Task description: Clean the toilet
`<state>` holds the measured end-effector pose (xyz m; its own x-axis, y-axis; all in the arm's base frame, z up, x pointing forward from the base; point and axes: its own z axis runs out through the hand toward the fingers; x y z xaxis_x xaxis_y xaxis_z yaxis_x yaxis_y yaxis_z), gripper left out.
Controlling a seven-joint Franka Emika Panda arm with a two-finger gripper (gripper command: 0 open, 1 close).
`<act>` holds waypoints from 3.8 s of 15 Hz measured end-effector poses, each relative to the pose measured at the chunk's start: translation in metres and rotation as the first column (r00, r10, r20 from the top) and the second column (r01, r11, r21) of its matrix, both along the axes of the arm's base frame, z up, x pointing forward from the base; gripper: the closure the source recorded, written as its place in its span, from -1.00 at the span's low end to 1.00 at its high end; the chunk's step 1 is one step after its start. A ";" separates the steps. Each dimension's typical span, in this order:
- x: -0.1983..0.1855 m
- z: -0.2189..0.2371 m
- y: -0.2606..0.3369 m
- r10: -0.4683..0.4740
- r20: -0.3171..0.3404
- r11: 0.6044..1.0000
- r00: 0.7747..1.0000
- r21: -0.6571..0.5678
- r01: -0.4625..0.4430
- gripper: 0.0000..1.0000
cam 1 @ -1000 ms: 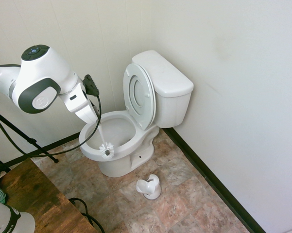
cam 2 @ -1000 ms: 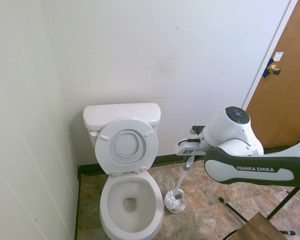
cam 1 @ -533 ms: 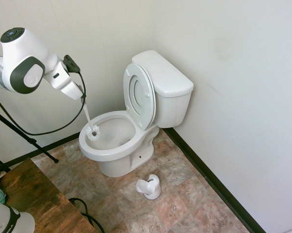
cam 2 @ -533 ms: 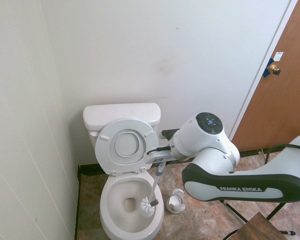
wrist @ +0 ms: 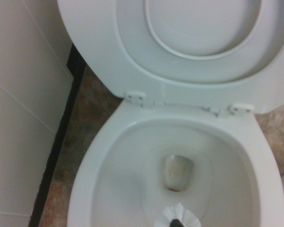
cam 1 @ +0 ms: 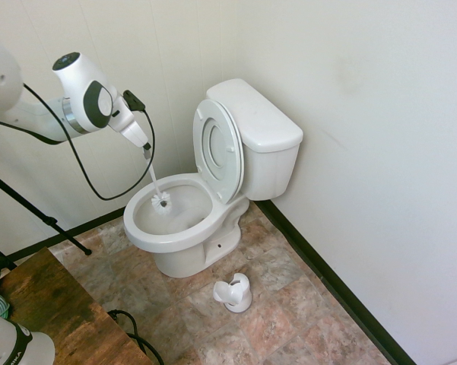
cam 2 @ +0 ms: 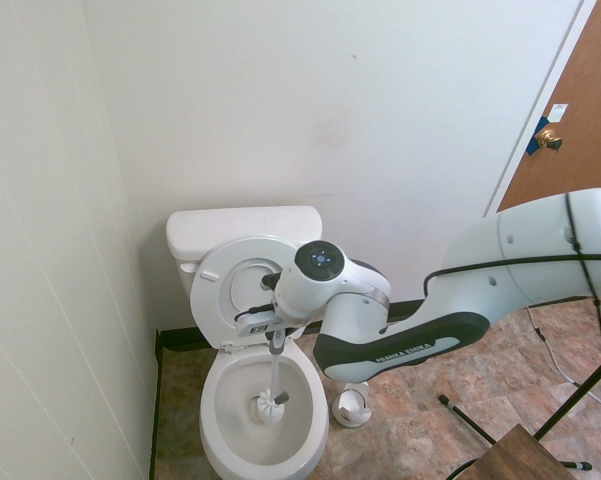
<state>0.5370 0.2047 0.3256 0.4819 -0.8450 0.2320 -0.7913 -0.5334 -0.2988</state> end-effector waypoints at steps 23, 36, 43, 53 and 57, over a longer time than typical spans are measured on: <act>0.067 -0.101 0.089 0.035 -0.139 0.997 0.990 -0.068 -0.045 1.00; 0.134 -0.047 0.052 -0.049 -0.092 0.997 0.994 -0.065 0.043 1.00; 0.156 -0.096 0.067 -0.035 -0.117 0.997 0.992 -0.070 0.027 1.00; 0.207 -0.126 0.016 -0.166 -0.064 0.982 0.984 -0.101 0.160 1.00; 0.210 -0.134 -0.004 -0.205 -0.045 0.974 0.978 -0.107 0.199 1.00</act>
